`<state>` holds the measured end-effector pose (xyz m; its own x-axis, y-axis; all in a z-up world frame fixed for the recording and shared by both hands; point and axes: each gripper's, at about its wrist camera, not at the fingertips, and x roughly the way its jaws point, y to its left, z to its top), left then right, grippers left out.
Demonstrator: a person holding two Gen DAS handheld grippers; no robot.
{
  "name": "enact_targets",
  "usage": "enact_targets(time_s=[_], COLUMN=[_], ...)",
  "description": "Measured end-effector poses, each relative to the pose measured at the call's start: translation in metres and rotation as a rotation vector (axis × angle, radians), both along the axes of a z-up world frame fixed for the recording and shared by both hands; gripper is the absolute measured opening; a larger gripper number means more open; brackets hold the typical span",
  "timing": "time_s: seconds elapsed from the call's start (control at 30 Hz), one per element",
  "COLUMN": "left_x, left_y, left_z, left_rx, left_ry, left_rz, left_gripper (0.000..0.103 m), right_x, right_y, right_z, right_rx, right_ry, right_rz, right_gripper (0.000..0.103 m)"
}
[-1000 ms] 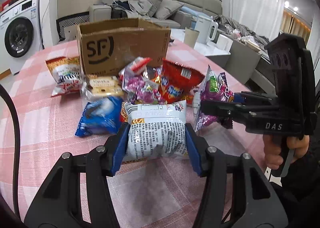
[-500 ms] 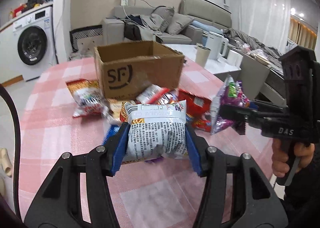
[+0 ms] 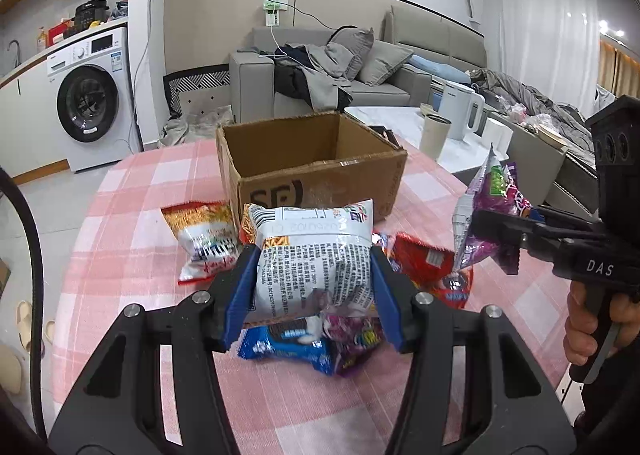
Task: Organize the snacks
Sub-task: 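Carry the white chip bag into the box with left tool while right carries candy bag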
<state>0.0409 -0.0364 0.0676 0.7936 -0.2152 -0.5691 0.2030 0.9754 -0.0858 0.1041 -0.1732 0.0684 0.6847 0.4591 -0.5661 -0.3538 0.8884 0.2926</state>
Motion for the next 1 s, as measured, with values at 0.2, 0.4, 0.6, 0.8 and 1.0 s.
enact_targets(time_s=[0.2,0.4,0.6,0.8,1.0], left_x=[0.016,0.035,0.053,0.07,0.096], left_y=[0.005,0.01,0.01,0.01,0.009], left_z=[0.012,0.024,0.032,0.033,0.035], left_rx=[-0.008,-0.012,-0.002,0.007,0.009], left_ry=[-0.01,-0.02,-0.031,-0.033,-0.03], left_rz=[0.02,0.04,0.057,0.065,0.067], left_gripper=[0.052,0.052,0.052,0.052,0.052], right_x=[0.014,0.028,0.044,0.062,0.082], right_y=[0.002,0.005,0.009,0.011,0.012], right_z=[0.013,0.021,0.029,0.034,0.038], right_rx=[-0.006,-0.007,-0.007,0.001,0.016], right_ry=[-0.011,-0.01,-0.018,-0.023,-0.023], right_rz=[0.001,-0.002,0.0,-0.008,-0.026], right_gripper=[0.049,0.049,0.049,0.049,0.049])
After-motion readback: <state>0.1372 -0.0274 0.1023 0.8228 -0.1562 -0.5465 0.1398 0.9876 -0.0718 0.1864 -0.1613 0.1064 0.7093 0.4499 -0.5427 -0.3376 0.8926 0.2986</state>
